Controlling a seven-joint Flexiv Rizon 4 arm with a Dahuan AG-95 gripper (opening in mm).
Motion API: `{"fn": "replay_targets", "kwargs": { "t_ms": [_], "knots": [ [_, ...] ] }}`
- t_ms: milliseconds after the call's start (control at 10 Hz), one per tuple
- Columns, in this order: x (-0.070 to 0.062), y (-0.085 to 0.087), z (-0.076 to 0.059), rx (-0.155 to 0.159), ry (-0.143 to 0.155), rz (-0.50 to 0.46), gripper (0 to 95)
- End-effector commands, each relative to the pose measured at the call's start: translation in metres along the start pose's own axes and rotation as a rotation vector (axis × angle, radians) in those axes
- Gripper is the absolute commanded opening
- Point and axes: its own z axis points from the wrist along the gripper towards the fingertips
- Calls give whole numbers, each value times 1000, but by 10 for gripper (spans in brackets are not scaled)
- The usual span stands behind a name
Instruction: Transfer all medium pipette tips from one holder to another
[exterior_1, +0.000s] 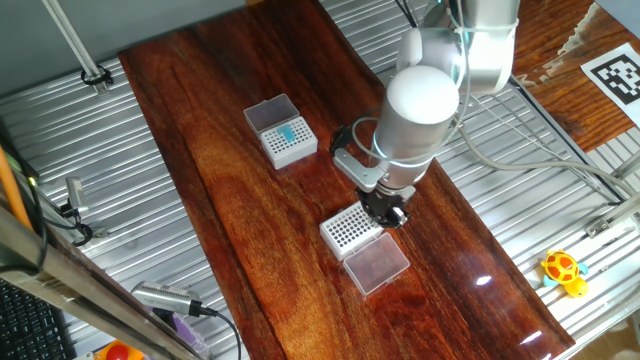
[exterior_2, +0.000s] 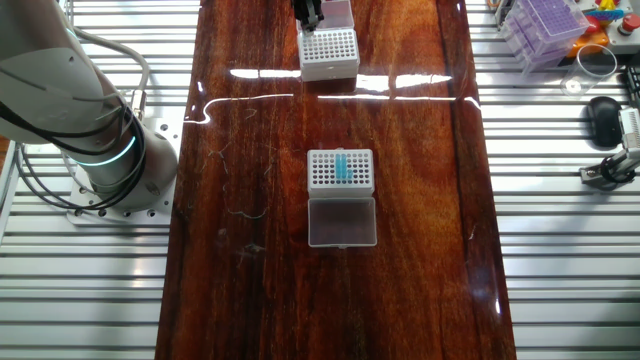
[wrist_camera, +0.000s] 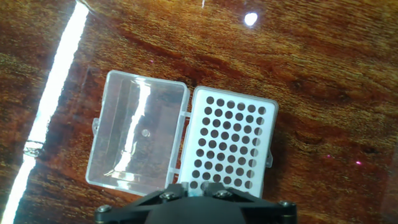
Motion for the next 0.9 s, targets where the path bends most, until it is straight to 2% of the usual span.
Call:
{"fn": "replay_targets", "kwargs": {
  "t_ms": [100,300,600,700,900],
  "knots": [
    [1,0,-7,-2,5,3,0],
    [1,1,-17,-4,9,10,0],
    [2,5,-43,-9,15,12,0],
    [-1,7,-55,-11,24,10,0],
    [-6,4,-65,-14,32,-3,0]
  ]
}}
